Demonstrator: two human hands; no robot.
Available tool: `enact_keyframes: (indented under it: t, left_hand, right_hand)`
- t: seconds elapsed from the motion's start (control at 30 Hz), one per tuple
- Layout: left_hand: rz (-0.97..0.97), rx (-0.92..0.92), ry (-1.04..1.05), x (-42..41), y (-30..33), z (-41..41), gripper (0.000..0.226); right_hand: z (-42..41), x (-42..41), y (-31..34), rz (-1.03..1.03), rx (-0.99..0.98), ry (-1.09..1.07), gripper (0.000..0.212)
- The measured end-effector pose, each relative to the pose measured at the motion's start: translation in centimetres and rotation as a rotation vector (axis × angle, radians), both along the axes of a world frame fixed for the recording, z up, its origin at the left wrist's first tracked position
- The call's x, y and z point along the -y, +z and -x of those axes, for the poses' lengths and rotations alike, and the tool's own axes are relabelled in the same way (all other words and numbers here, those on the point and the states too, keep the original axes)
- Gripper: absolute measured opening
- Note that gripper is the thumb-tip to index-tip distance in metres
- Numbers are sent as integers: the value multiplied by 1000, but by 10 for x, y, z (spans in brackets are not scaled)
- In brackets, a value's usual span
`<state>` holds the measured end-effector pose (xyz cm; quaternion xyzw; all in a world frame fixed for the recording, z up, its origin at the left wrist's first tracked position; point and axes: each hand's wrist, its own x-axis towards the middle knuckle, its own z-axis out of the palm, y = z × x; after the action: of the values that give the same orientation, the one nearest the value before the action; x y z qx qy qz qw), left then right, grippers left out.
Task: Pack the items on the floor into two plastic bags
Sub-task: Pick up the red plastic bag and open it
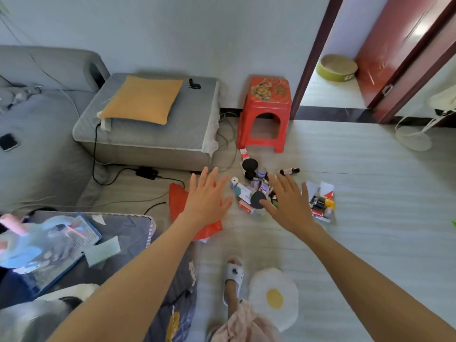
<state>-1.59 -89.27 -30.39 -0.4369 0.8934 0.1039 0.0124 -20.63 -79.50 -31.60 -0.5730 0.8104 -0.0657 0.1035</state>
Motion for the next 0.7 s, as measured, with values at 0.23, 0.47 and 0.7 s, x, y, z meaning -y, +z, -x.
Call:
enact_keyframes:
  t: [0.23, 0.47, 0.7]
  left_hand:
    - [-21, 25, 0, 96, -5, 55, 61]
    - [-15, -37, -82, 158, -5, 125, 60]
    - [-59, 14, -153, 222, -24, 198, 59]
  right_hand:
    - [57, 80, -11, -32, 10, -8, 68]
    - [117, 141, -18, -50, -2, -61, 65]
    - [175, 182, -33, -117, 24, -142, 66]
